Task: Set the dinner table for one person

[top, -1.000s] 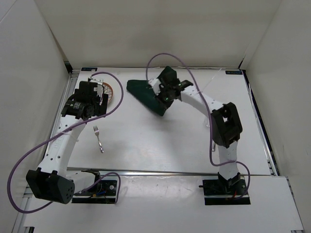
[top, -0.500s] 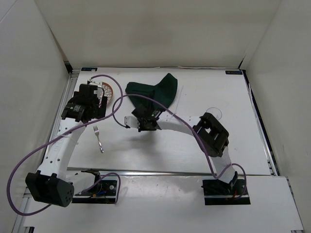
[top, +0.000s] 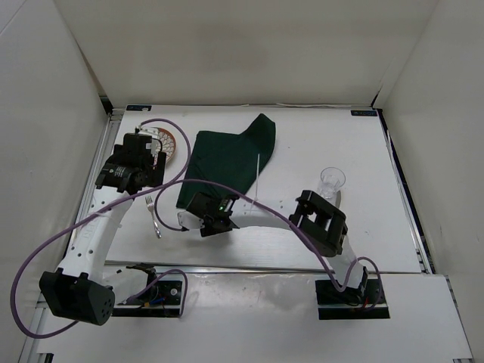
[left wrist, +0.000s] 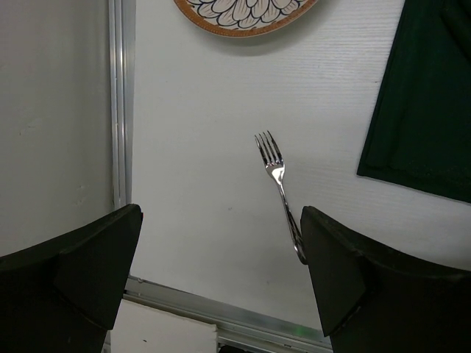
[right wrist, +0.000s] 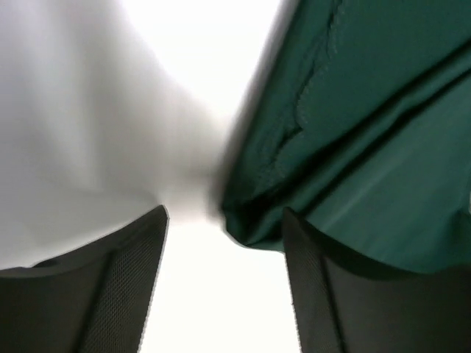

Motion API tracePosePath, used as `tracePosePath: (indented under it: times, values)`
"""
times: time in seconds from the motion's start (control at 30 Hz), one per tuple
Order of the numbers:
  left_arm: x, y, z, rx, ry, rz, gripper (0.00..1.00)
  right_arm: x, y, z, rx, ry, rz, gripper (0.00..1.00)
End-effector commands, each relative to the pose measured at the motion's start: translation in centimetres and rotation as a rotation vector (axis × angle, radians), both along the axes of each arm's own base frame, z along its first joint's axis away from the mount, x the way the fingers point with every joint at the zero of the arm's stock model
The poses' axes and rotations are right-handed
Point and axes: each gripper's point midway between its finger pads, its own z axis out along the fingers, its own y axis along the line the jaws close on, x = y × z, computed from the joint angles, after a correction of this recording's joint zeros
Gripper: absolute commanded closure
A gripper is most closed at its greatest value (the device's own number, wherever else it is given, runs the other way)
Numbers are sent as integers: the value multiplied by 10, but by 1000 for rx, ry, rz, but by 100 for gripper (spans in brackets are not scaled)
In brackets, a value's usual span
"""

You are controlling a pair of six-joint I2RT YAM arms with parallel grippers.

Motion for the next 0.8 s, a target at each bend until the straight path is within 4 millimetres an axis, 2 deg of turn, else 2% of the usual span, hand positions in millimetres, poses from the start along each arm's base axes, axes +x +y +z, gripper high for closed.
tracePosePath:
  times: [0.0, 0.07, 0.13, 0.17, 0.23, 0.27, 0.3, 0.33, 0.37, 0.4, 0.43, 0.47, 0.5, 0.57, 0.6, 0.63, 0.7, 0.73, 0.77]
  values:
    - [-2, 4, 9, 14, -48, 17, 0, -15, 27, 42, 178, 85, -90, 31]
    - [-3, 6, 11, 19, -58, 24, 0, -23, 43, 70, 263, 148, -109, 31]
    - [-3, 8, 8, 28, -57, 32, 0, -23, 50, 96, 359, 178, -152, 30]
    - [-5, 8, 4, 30, -47, 32, 0, -17, 52, 118, 421, 180, -171, 28]
    - [-4, 10, 2, 38, -47, 40, 0, 5, 53, 148, 535, 173, -252, 28]
    - [-6, 10, -2, 41, -36, 39, 0, 16, 50, 155, 562, 171, -287, 28]
    - [-4, 10, -1, 32, -48, 46, 0, 40, 39, 162, 594, 159, -348, 28]
    - [-5, 8, -6, 22, -37, 45, 0, 50, 39, 156, 607, 188, -389, 28]
    - [-5, 8, -6, 22, -37, 45, 0, 63, 39, 165, 648, 189, -414, 28]
    - [-5, 6, -7, 8, -38, 44, 0, 85, 29, 165, 668, 195, -464, 29]
    - [-4, 3, -11, -1, -26, 33, 0, 96, 27, 157, 678, 219, -506, 29]
    - [-3, 1, -12, -9, -24, 25, 0, 108, 28, 163, 716, 219, -523, 29]
    - [-3, -2, -13, -24, -21, 12, 0, 126, 19, 163, 738, 218, -563, 30]
    - [-4, -17, -18, -88, 3, -50, 0, 145, 14, 153, 774, 264, -633, 30]
    - [-3, -23, -22, -106, 19, -80, 0, 152, 17, 158, 807, 283, -636, 31]
    - [-5, -34, -28, -152, 38, -124, 0, 156, 19, 148, 806, 315, -651, 31]
    - [-3, -43, -37, -182, 76, -152, 0, 167, 21, 150, 838, 339, -668, 31]
    - [-2, -45, -40, -192, 89, -161, 0, 168, 22, 135, 810, 351, -681, 31]
    - [-1, -52, -47, -215, 117, -180, 0, 171, 24, 132, 808, 352, -681, 31]
